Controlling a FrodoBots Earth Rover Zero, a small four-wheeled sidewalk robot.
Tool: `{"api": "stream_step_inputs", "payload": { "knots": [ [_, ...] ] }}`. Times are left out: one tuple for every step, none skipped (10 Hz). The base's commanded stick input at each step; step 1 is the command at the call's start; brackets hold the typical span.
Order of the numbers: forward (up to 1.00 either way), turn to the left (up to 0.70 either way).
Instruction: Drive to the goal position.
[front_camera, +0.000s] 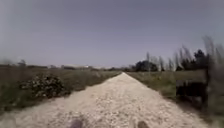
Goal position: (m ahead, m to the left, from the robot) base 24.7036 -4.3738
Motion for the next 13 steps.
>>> {"api": "stream_step_inputs", "payload": {
  "knots": [
    [0.7, 0.0],
    [0.7, 0.0],
    [0.7, 0.0],
    [0.7, 0.0],
    [0.7, 0.0],
    [0.7, 0.0],
    [0.7, 0.0],
    [0.7, 0.0],
    [0.7, 0.0],
    [0.7, 0.0],
    [0.7, 0.0],
    [0.7, 0.0],
    [0.7, 0.0]
  ]
}}
